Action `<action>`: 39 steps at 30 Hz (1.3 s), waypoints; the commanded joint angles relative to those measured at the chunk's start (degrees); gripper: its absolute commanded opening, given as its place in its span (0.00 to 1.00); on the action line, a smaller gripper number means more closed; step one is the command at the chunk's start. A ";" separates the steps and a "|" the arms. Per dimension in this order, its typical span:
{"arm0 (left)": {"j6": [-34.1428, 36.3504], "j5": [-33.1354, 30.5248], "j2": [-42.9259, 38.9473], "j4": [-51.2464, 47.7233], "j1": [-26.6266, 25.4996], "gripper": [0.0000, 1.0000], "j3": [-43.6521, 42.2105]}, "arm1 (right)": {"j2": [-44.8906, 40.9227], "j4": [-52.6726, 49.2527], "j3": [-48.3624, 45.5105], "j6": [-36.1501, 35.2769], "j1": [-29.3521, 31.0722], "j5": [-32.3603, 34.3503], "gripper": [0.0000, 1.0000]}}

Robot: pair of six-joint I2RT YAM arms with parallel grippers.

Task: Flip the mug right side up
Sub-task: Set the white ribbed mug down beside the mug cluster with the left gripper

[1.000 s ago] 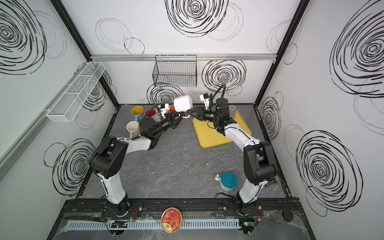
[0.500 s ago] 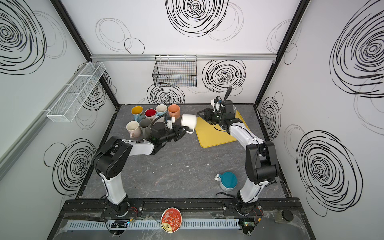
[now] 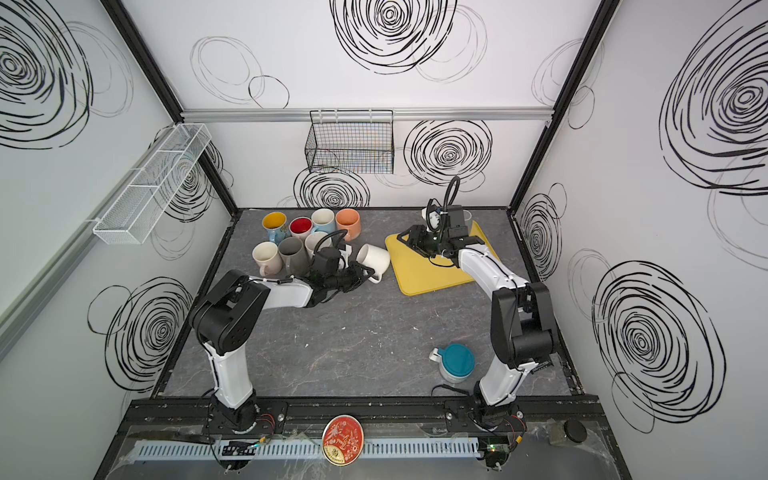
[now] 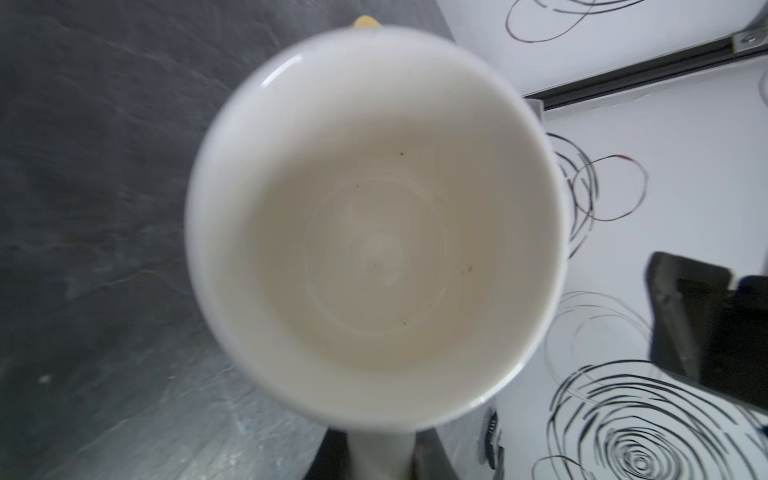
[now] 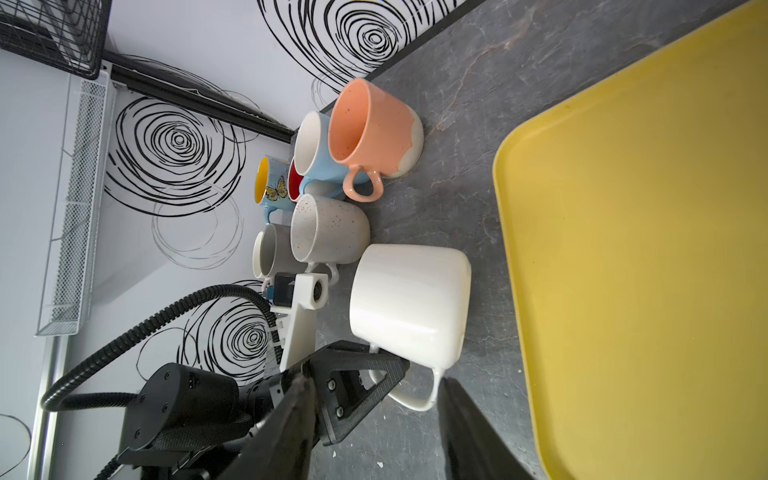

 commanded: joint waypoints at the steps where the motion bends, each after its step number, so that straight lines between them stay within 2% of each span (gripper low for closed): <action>1: 11.10 -4.38 -3.48 -5.34 0.28 0.00 5.10 | -0.17 -1.76 2.15 -2.02 -0.01 1.81 0.52; 10: 21.44 -11.93 -3.20 -17.73 0.46 0.00 11.47 | -0.23 -4.12 3.25 -3.77 -0.03 2.53 0.51; 20: 31.51 -23.27 -0.75 -28.17 0.46 0.00 18.43 | 0.03 -5.08 4.17 -4.55 -0.31 2.69 0.51; 25: 33.21 -28.45 2.25 -31.24 0.63 0.00 22.15 | 0.13 -6.02 4.90 -5.09 -0.36 2.88 0.51; 37: 33.75 -34.32 7.02 -34.77 1.16 0.00 27.45 | 0.55 -6.78 5.09 -5.54 -0.99 2.98 0.51; 39: 34.04 -34.67 7.19 -35.00 1.33 0.09 27.88 | 0.89 -6.93 5.39 -5.54 -1.08 2.85 0.51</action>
